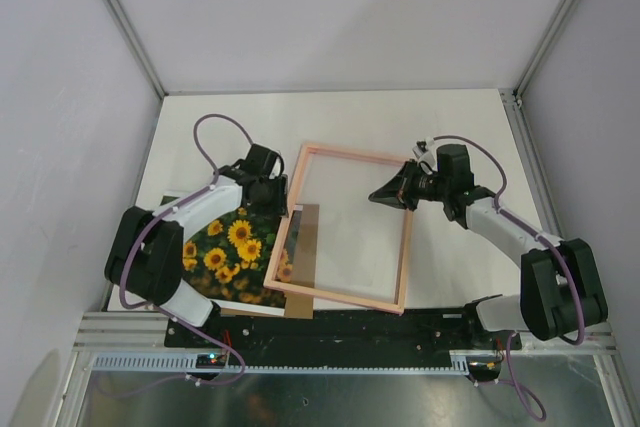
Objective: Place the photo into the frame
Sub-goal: Place the glass panel at the frame body.
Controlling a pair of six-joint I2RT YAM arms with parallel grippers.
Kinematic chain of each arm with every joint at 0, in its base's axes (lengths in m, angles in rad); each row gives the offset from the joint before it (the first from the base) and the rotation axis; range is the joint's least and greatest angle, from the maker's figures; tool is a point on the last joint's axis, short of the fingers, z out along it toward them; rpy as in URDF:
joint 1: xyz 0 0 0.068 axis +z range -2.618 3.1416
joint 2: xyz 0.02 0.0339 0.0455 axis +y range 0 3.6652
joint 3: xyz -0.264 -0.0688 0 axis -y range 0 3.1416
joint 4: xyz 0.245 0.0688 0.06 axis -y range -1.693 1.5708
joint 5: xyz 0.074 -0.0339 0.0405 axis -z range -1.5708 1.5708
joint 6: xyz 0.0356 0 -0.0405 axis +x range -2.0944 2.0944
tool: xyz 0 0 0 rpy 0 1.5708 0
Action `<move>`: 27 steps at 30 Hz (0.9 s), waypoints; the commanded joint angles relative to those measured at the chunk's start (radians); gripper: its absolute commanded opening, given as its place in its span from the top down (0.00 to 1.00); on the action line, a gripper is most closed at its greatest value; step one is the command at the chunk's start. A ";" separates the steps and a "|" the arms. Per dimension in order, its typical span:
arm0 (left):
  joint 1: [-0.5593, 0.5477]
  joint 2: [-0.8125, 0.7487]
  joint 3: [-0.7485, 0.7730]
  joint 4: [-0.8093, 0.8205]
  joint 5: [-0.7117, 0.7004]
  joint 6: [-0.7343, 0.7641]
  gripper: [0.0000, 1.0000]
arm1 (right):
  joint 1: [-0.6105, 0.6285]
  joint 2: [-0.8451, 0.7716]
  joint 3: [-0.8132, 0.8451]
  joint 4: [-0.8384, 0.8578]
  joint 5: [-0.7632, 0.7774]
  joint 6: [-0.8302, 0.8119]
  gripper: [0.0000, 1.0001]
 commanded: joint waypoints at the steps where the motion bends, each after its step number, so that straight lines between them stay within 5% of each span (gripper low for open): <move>1: 0.034 -0.051 0.033 0.015 -0.076 -0.102 0.48 | 0.006 0.014 0.042 0.013 -0.022 -0.030 1.00; 27: 0.086 0.177 0.114 0.023 -0.024 -0.195 0.53 | 0.011 0.090 0.043 0.088 -0.073 -0.037 1.00</move>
